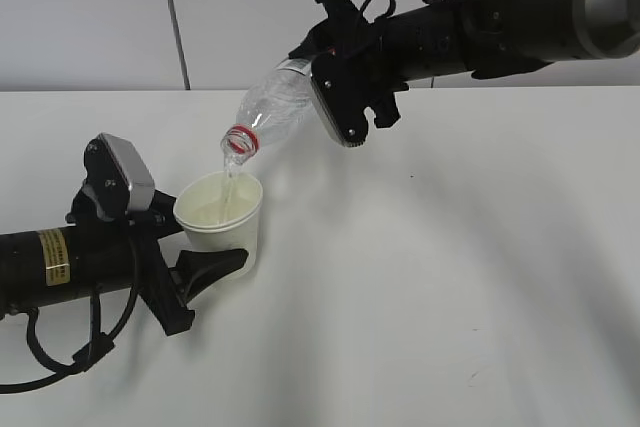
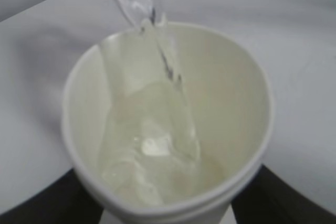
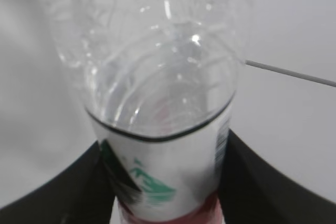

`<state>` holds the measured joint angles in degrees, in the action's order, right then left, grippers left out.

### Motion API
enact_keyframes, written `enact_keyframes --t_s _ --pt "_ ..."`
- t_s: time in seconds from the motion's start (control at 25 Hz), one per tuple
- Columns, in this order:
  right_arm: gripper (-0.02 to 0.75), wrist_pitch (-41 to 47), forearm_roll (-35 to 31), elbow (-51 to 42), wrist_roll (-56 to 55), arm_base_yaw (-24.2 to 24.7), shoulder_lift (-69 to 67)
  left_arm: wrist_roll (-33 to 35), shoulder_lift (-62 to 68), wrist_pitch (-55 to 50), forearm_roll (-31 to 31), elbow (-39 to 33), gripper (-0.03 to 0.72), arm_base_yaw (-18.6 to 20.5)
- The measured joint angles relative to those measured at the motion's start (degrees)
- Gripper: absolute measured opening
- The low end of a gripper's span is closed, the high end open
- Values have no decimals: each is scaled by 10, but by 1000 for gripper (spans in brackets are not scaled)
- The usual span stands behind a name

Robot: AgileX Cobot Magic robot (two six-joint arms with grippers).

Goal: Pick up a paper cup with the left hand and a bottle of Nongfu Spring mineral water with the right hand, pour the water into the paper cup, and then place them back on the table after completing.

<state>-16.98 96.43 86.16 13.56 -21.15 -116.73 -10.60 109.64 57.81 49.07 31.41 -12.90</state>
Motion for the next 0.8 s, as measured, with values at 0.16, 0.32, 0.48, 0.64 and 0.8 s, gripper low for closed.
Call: enact_keyframes --t_s 0.16,0.32,0.48,0.64,0.8 --pt "396 0 0 0 0 0 0 0 0 0 0 0 428 0" --pt "396 0 0 0 0 0 0 0 0 -1 0 0 428 0" --pt "395 0 0 0 0 0 0 0 0 -3 0 0 428 0" --pt "396 0 0 0 0 0 0 0 0 -4 0 0 428 0" --pt "396 0 0 0 0 0 0 0 0 -4 -2 0 428 0"
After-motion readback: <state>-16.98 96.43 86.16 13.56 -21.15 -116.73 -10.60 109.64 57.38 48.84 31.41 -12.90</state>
